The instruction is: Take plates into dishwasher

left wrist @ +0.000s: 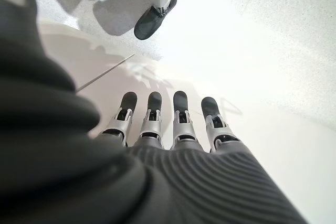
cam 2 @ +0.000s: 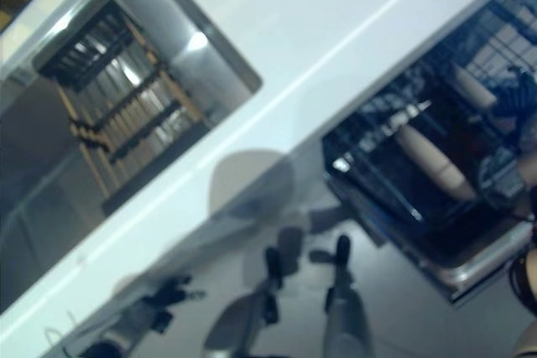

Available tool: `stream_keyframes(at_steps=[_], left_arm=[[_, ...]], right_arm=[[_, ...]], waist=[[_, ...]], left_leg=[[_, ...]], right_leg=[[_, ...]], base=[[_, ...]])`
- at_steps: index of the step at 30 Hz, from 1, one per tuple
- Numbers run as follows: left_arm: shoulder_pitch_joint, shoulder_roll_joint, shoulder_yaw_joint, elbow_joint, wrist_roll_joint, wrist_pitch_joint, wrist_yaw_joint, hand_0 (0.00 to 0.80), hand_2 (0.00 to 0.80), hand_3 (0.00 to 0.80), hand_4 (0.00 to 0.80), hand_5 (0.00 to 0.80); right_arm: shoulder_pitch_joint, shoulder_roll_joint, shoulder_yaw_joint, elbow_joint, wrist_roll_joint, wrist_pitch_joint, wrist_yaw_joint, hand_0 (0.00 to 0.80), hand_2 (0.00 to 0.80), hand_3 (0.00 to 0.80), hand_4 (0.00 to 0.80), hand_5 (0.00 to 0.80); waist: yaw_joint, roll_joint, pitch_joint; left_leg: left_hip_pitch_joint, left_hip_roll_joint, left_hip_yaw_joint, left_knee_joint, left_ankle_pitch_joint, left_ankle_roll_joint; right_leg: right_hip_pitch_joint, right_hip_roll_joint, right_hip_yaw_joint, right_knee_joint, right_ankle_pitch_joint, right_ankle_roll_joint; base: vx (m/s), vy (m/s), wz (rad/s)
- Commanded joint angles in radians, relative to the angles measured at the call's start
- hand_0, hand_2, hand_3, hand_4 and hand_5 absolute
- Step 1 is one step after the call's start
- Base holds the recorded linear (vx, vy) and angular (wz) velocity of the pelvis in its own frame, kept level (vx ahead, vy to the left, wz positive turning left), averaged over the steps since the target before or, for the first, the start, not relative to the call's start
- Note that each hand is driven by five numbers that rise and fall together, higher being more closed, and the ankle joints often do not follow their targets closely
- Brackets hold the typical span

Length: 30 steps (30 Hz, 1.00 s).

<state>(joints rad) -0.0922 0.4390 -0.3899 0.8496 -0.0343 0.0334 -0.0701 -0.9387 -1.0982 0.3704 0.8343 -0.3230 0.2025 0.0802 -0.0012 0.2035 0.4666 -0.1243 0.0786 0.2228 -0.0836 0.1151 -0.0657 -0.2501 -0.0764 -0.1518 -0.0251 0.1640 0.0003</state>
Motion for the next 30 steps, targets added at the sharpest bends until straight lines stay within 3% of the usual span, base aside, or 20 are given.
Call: stream_keyframes(at_steps=[1,7,14,24,30], left_arm=[[-0.027,0.007,-0.031,0.024,-0.027,-0.010,0.014,0.000,0.000,0.000,0.000,0.000],[-0.034,0.006,-0.033,0.019,-0.030,-0.004,0.017,0.000,0.000,0.000,0.000,0.000],[-0.020,0.008,-0.022,0.025,-0.017,-0.018,0.010,0.000,0.000,0.000,0.000,0.000],[0.000,0.007,0.004,0.062,0.014,-0.026,0.018,0.000,0.000,0.000,0.000,0.000],[0.014,0.007,0.015,0.084,0.025,-0.031,0.019,0.000,0.000,0.000,0.000,0.000]], right_arm=[[-0.053,-0.071,0.063,-0.020,-0.028,0.002,-0.043,0.000,0.000,0.000,0.000,0.000],[-0.058,-0.067,0.064,-0.034,-0.014,0.013,-0.067,0.000,0.000,0.000,0.000,0.000],[-0.009,-0.082,-0.001,-0.111,0.086,-0.065,-0.128,0.000,0.000,0.000,0.000,0.000],[0.217,-0.092,-0.258,-0.258,0.251,-0.123,-0.320,0.000,0.000,0.000,0.000,0.000],[0.360,-0.089,-0.418,-0.295,0.364,-0.128,-0.402,0.000,0.000,0.000,0.000,0.000]], waist=[[-0.002,-0.018,-0.021],[-0.004,-0.025,-0.019],[-0.016,-0.050,-0.029],[-0.054,-0.134,-0.078],[-0.079,-0.166,-0.119]], left_leg=[[-0.065,0.028,-0.075,-0.004,0.036,-0.043],[-0.067,0.030,-0.070,-0.004,0.035,-0.041],[-0.048,0.032,-0.064,-0.004,0.026,-0.039],[0.007,0.042,-0.026,-0.004,-0.006,-0.030],[0.044,0.038,-0.009,-0.004,-0.028,-0.025]], right_leg=[[-0.058,-0.076,-0.045,0.251,-0.217,0.054],[-0.055,-0.073,-0.046,0.244,-0.212,0.056],[-0.029,-0.062,-0.036,0.223,-0.205,0.060],[0.043,-0.036,-0.010,0.142,-0.162,0.080],[0.083,-0.030,0.015,0.086,-0.129,0.093]], base=[[0.000,0.000,0.00],[0.000,0.000,0.00],[-0.004,0.026,0.00],[0.002,0.003,0.00],[0.014,0.044,-0.16]])
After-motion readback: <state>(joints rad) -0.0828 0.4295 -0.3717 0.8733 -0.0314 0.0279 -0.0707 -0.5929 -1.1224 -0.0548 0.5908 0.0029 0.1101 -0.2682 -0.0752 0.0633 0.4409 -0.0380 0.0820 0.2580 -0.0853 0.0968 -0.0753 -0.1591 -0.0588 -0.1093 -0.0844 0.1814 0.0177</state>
